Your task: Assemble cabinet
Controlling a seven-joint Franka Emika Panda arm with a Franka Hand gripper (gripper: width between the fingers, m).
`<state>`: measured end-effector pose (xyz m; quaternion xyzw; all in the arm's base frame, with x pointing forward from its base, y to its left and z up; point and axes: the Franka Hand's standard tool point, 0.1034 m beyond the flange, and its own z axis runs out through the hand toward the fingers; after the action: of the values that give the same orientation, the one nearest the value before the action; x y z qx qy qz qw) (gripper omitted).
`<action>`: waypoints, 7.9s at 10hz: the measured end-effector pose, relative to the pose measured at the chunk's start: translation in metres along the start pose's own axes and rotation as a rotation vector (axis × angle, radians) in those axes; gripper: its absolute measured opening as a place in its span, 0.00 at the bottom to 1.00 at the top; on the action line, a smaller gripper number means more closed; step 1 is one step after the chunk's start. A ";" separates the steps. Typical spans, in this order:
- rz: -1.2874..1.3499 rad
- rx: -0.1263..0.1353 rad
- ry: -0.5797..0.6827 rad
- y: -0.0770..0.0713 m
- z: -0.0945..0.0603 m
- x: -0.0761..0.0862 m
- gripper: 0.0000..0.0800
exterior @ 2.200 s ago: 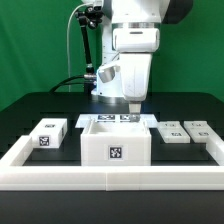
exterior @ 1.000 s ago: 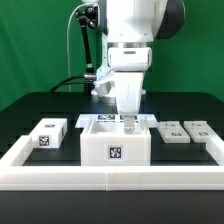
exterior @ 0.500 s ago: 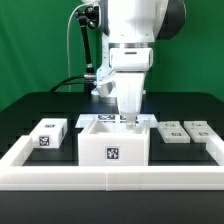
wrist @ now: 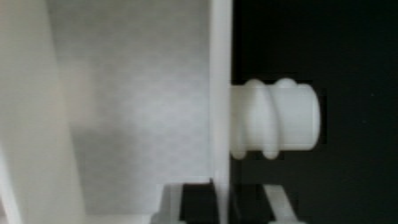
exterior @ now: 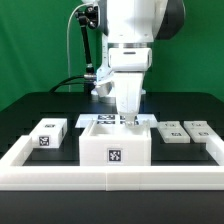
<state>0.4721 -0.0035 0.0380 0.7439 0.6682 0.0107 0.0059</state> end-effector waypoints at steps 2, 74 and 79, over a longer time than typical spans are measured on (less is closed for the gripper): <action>0.001 0.001 -0.001 0.001 -0.001 -0.001 0.04; -0.031 0.069 0.080 -0.079 0.024 0.153 0.25; -0.031 0.068 0.080 -0.078 0.024 0.154 0.09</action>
Offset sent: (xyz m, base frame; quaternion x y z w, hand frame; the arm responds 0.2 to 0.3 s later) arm 0.0000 0.0000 0.0000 0.0000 0.0000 0.0000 1.0000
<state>0.4114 0.1576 0.0138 0.7321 0.6794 0.0178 -0.0460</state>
